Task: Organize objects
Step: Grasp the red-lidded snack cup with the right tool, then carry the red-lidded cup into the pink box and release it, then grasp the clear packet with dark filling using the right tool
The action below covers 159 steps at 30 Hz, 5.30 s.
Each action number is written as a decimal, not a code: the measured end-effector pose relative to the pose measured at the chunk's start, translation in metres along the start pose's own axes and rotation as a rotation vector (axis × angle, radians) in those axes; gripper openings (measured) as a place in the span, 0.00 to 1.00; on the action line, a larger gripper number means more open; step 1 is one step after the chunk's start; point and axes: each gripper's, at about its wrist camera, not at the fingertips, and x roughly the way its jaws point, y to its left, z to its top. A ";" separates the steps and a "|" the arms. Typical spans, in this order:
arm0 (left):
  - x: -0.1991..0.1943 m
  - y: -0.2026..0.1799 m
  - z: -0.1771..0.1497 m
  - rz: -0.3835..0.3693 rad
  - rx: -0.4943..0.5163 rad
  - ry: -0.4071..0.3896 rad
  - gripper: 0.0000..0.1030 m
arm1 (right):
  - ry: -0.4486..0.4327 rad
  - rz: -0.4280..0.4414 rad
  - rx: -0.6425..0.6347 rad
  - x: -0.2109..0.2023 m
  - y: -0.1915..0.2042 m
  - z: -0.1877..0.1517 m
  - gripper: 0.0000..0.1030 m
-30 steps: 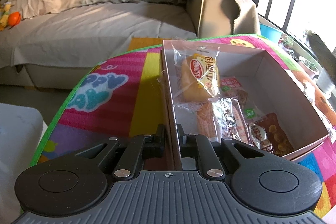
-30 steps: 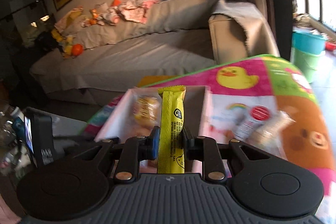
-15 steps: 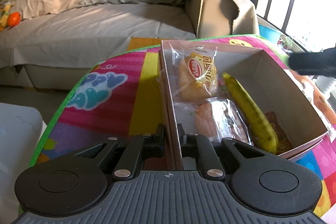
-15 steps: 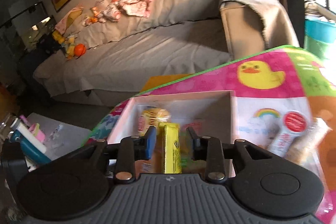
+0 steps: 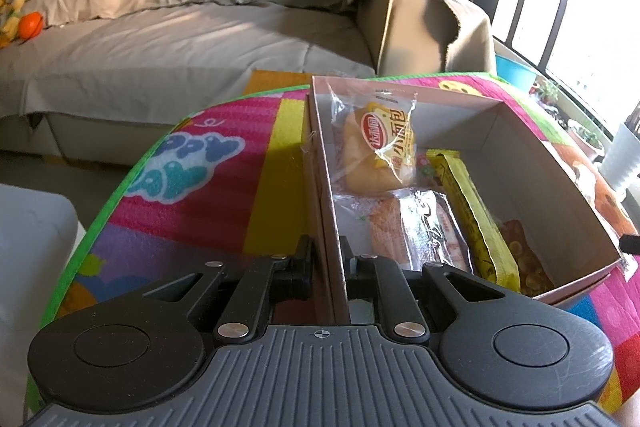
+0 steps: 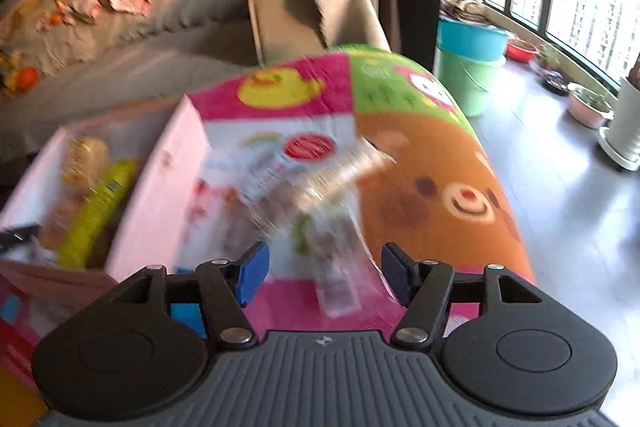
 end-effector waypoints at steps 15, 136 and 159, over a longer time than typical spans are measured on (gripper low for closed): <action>-0.001 0.000 -0.002 0.012 -0.001 0.001 0.13 | -0.061 0.084 0.004 0.034 0.038 0.040 0.61; 0.002 0.002 -0.003 0.000 -0.020 0.005 0.14 | 0.056 0.123 -0.166 -0.027 0.038 -0.061 0.49; 0.001 0.001 -0.004 -0.007 -0.031 0.002 0.15 | -0.103 0.185 -0.218 -0.101 0.058 -0.024 0.38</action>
